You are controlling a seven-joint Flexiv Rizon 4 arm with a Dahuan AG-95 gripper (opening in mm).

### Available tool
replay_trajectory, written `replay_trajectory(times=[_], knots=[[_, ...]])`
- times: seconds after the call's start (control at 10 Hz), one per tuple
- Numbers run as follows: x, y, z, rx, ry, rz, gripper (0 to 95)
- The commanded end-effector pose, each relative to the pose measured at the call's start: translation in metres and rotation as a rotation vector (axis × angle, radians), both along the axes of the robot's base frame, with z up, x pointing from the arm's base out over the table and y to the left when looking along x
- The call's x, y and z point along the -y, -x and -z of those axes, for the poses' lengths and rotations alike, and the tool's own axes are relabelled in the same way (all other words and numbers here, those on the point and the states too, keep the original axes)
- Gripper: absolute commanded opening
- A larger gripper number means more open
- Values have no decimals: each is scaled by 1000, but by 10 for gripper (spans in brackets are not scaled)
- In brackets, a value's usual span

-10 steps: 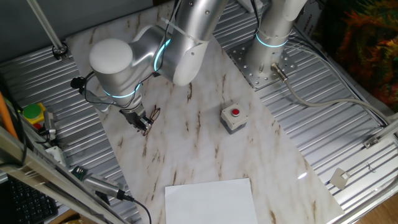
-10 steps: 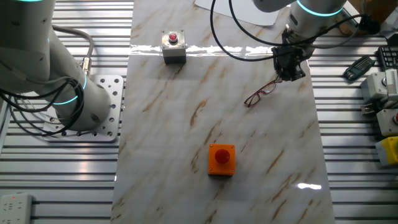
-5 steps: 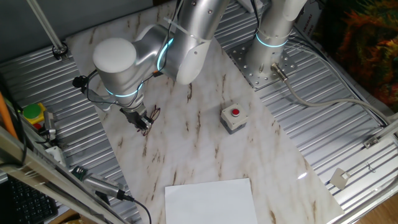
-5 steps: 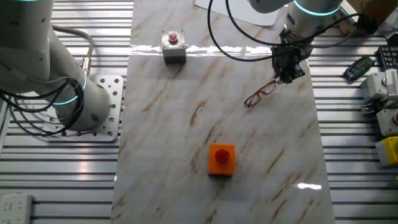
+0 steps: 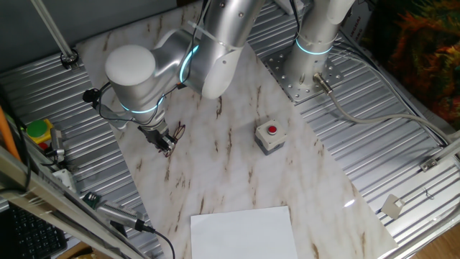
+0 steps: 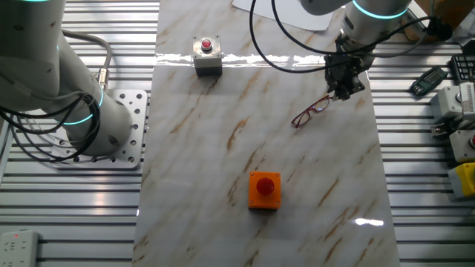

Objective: Unfold the leg of the glasses (with one hand)

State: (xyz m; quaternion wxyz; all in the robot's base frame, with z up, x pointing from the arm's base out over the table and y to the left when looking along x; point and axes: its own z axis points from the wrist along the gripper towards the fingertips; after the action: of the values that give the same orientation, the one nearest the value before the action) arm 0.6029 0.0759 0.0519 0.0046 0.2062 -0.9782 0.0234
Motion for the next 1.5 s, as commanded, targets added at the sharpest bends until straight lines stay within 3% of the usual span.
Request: replay_trajectory(times=[0.1,1.5], knots=[[0,0,1,3,-1,-1,190],[1,0,4,8,0,-6,190]])
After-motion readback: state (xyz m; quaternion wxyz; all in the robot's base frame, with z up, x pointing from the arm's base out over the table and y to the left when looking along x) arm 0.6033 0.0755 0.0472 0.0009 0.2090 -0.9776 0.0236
